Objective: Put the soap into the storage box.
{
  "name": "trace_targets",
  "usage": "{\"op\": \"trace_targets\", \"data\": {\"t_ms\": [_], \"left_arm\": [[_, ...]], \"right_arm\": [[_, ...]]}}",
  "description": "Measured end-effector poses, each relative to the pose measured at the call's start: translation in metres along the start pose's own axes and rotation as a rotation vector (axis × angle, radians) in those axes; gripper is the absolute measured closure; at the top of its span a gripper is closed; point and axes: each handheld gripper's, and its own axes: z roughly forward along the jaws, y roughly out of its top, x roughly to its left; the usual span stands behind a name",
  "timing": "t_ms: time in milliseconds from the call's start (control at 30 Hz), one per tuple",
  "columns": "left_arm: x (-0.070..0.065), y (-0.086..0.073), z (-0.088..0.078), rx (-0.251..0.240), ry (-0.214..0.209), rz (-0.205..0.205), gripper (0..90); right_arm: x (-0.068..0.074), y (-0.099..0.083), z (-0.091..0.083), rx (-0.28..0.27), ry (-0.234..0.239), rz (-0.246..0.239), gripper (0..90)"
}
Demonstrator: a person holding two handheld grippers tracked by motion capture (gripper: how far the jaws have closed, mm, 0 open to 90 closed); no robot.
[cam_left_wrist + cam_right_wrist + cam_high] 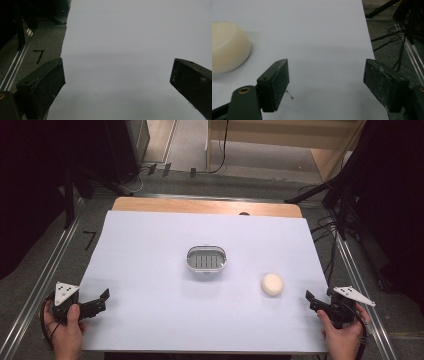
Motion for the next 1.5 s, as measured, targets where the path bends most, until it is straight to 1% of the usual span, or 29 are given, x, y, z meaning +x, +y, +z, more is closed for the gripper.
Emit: {"op": "trace_targets", "data": {"t_ms": [67,133,200,233,333,400,467,567,633,667,700,733,767,833,900,1033,1233,1267,1333,1500], "left_arm": [[0.0,0.0,0.0,-0.003,0.003,0.001,0.3],[0.0,0.0,0.0,-0.006,0.003,0.001,0.3],[-0.001,0.0,0.0,-0.006,0.004,0.004,0.3],[-0.001,0.0,0.0,-0.005,0.004,0.004,0.3],[-0.001,0.0,0.0,-0.004,0.003,0.006,0.3],[-0.001,0.0,0.0,-0.004,0.004,0.005,0.3],[-0.001,0.0,0.001,-0.003,0.006,0.003,0.3],[-0.001,0.0,0.001,0.001,0.005,0.006,0.3],[-0.001,0.0,0.001,-0.001,0.005,0.006,0.3],[-0.001,0.0,0.001,-0.001,0.005,0.006,0.3],[-0.001,0.0,0.001,-0.001,0.005,0.007,0.3],[-0.001,0.0,0.001,0.001,0.006,0.007,0.3],[-0.001,0.0,0.001,0.001,0.006,0.007,0.3],[-0.002,0.0,0.001,0.004,0.01,0.009,0.3],[-0.002,0.0,0.001,0.005,0.009,0.013,0.3],[-0.002,0.0,0.001,0.005,0.011,0.012,0.3],[-0.002,0.0,0.001,0.006,0.01,0.015,0.3],[-0.002,0.0,0.001,0.009,0.01,0.018,0.3],[-0.003,0.0,0.001,0.011,0.017,0.024,0.3],[-0.003,0.0,0.001,0.004,0.017,0.023,0.3]], "right_arm": [[0.0,0.002,0.0,0.001,-0.008,-0.007,22.8],[0.0,0.003,0.0,0.002,-0.005,-0.014,23.0],[0.001,0.005,-0.001,0.02,0.001,-0.004,25.6],[0.001,0.006,-0.001,0.021,0.013,-0.014,25.6],[0.003,0.006,-0.001,0.027,0.009,-0.015,24.8],[0.004,0.008,-0.002,0.033,0.031,0.006,22.1],[0.005,0.008,-0.003,0.04,0.053,0.024,17.0],[0.007,0.009,-0.003,0.049,0.065,0.03,14.3],[0.011,0.01,-0.002,0.054,0.069,0.019,12.8],[0.013,0.01,-0.002,0.051,0.069,0.017,12.3],[0.015,0.01,-0.003,0.052,0.069,0.025,11.0],[0.016,0.011,-0.003,0.05,0.078,0.022,9.6],[0.016,0.011,-0.003,0.05,0.078,0.022,9.6],[0.021,0.013,-0.004,0.047,0.116,0.025,6.5],[0.024,0.014,-0.005,0.049,0.131,0.024,6.0],[0.028,0.017,-0.004,0.052,0.142,0.021,2.6],[0.033,0.019,-0.005,0.05,0.157,0.032,2.0],[0.035,0.02,-0.006,0.05,0.166,0.032,1.5],[0.036,0.02,-0.005,0.051,0.171,0.03,1.4],[0.041,0.021,-0.004,0.059,0.174,0.028,1.3]]}}
